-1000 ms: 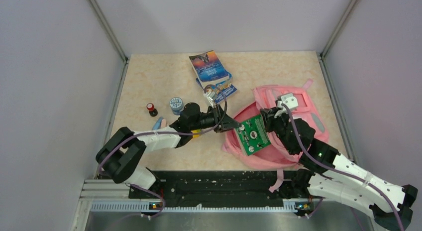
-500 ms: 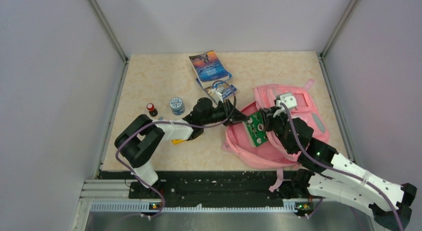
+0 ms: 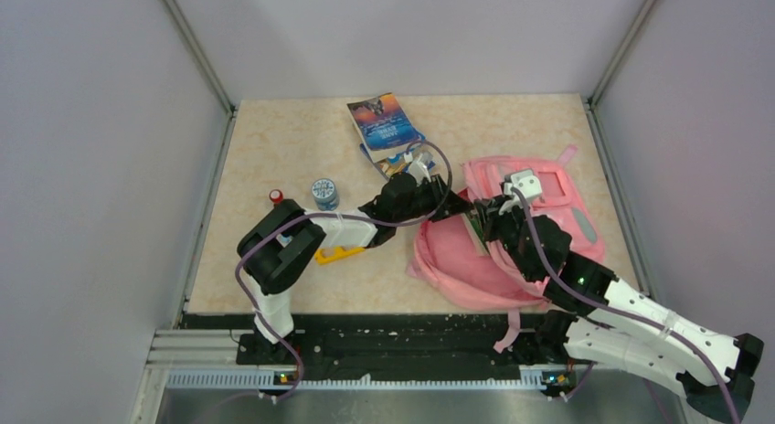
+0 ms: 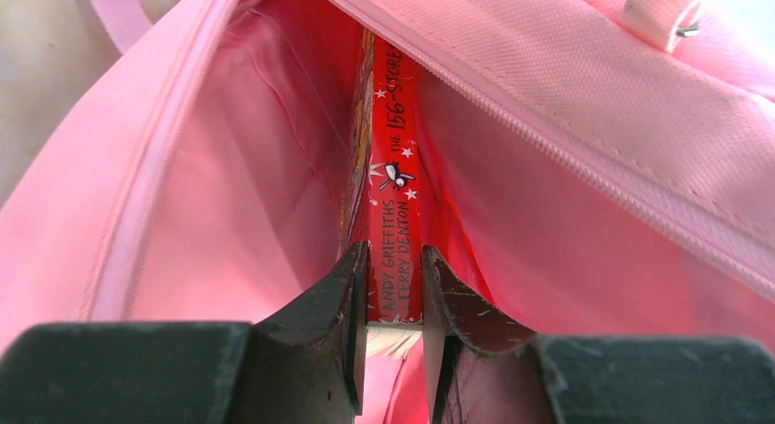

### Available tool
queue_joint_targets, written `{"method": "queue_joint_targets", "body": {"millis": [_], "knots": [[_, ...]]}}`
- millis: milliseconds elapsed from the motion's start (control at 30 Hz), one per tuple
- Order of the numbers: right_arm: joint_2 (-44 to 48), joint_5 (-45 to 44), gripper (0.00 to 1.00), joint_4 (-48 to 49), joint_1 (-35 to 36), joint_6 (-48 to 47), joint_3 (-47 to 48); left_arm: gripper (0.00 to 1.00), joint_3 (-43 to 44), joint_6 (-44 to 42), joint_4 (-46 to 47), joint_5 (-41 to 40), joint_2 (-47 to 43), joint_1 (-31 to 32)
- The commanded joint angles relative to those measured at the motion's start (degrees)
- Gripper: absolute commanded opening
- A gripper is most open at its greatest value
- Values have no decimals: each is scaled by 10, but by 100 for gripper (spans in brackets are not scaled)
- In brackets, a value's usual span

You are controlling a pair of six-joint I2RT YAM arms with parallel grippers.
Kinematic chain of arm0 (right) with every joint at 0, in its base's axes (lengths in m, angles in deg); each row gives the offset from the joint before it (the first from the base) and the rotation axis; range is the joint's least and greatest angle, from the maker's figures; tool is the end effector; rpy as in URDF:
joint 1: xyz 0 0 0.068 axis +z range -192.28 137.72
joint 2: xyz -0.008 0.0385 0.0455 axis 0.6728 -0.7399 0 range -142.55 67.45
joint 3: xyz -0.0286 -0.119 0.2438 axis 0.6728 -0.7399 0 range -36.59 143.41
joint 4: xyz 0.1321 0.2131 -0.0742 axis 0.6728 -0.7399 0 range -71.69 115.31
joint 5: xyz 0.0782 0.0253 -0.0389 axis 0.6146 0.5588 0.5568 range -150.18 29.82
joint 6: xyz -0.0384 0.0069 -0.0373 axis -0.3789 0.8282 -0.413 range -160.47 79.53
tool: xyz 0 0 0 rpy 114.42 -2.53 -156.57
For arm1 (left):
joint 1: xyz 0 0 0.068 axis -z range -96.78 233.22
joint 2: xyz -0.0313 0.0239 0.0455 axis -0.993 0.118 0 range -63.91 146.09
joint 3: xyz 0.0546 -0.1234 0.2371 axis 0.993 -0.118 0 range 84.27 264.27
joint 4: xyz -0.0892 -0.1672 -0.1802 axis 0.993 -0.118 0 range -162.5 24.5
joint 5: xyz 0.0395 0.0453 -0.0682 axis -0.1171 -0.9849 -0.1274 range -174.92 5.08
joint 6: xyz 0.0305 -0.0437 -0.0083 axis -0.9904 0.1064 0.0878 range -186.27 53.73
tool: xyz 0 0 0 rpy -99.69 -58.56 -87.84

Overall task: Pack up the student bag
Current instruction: Place the book in the student bag.

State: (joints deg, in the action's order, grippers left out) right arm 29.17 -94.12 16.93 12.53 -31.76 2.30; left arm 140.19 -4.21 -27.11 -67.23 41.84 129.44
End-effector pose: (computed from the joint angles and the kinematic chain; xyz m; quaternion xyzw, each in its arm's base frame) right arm 0.1084 0.1191 0.3257 -0.1055 0.7382 0.1441 0.6505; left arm 0.2700 -0.2972 0.1977 -0.0090 0.7710 -0.5767 0.2700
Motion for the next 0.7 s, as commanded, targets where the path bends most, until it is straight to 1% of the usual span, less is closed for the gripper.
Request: {"method": "queue_joint_targets", "body": {"millis": [0, 167, 300, 333, 400, 500, 533, 600, 667], "knots": [[3, 2, 0, 67, -5, 6, 10, 0, 57, -18, 33, -13, 22, 22], [0, 3, 0, 69, -5, 7, 9, 0, 84, -41, 49, -50, 55, 40], [-2, 2, 0, 70, -5, 7, 8, 0, 90, -64, 66, -74, 73, 49], [-1, 2, 0, 68, -4, 5, 8, 1, 89, -75, 64, -78, 74, 51], [-1, 1, 0, 66, -4, 5, 9, 15, 84, -91, 54, -88, 69, 52], [0, -2, 0, 67, -5, 5, 7, 46, 64, -120, 45, -109, 51, 52], [0, -3, 0, 67, -5, 4, 6, 52, 59, -129, 40, -116, 44, 52], [0, -3, 0, 68, -5, 4, 5, 60, 49, -150, 26, -131, 27, 52], [0, -4, 0, 67, -5, 3, 5, 71, 36, -170, 13, -145, 7, 52]]}}
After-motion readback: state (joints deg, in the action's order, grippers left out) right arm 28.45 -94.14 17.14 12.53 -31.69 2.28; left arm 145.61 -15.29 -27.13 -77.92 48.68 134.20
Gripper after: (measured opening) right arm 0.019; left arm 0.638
